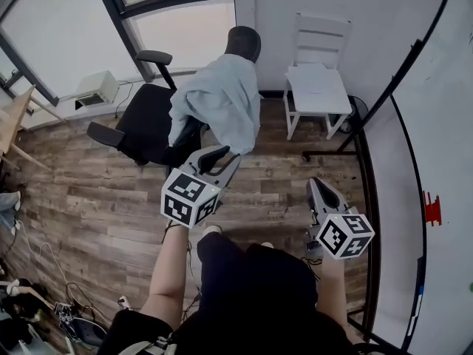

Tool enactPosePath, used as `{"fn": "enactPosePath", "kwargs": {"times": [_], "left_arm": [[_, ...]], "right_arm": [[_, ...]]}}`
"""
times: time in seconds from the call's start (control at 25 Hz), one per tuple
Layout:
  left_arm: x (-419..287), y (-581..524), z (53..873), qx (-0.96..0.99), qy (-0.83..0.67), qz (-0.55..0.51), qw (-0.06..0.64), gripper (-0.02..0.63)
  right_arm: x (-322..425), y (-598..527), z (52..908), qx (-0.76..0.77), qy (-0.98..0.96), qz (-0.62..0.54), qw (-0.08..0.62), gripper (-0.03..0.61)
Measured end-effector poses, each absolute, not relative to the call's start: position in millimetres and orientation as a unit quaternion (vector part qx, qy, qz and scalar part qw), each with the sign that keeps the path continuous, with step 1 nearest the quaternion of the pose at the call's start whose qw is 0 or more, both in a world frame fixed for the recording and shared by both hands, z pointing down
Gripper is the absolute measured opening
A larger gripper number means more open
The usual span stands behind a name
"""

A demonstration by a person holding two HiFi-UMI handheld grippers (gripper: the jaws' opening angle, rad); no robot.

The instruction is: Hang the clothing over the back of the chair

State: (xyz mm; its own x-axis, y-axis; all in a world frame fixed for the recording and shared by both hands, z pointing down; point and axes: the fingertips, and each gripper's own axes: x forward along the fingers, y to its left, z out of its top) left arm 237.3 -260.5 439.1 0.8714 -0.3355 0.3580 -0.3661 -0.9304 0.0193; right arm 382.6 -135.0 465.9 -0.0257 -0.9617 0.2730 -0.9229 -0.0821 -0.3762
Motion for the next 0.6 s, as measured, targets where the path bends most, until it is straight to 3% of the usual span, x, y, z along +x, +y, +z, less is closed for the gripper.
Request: {"fn": "enactPosePath", "kwargs": {"times": [0.16,0.6], "left_arm": [[223,-247,441,0.966,-0.210,0.129,0.084,0.048],[175,-239,454,0.946,-0.284,0.109,0.113,0.008]], "right_arm": [[375,-139,464,-0.685,0.691,-0.228,0.041,0.002],[354,-164,464,-0.672,0.713,-0.200,-0.004,0.001]]}}
